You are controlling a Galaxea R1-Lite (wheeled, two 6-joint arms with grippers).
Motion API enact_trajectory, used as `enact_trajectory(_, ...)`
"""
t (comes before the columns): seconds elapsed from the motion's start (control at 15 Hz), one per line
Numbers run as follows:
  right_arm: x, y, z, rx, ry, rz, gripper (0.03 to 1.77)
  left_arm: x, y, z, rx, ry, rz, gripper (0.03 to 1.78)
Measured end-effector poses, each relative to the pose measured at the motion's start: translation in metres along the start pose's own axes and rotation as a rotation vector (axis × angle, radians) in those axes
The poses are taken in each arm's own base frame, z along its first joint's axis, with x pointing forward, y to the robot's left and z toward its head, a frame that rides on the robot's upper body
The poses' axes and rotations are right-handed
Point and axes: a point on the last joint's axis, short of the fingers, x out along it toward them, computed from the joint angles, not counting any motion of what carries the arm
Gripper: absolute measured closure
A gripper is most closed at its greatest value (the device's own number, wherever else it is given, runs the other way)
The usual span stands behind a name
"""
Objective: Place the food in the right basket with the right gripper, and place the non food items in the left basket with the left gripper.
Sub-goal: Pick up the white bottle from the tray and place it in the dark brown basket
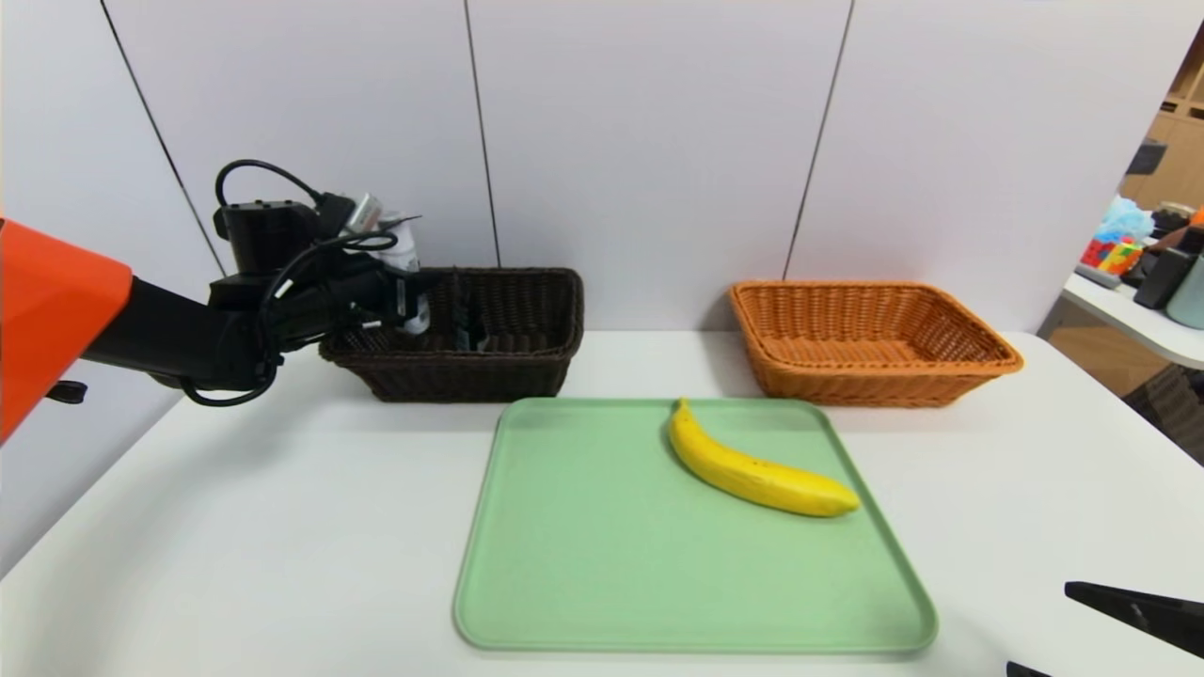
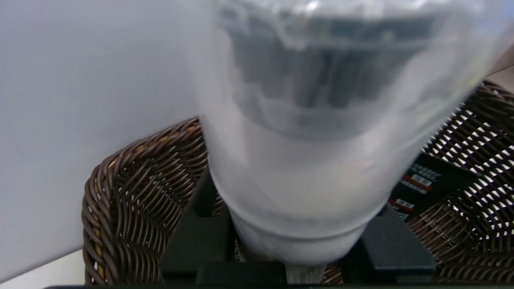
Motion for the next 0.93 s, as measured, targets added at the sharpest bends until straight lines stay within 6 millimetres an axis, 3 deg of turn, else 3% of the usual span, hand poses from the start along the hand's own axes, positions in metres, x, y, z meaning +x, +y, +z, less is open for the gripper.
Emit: enact_trajectory(0.93, 0.0, 0.0, 0.001, 0.0, 0.0, 0.0, 0.1, 0.013, 0.004, -0.029, -0.024, 0.057, -0.008, 1.14)
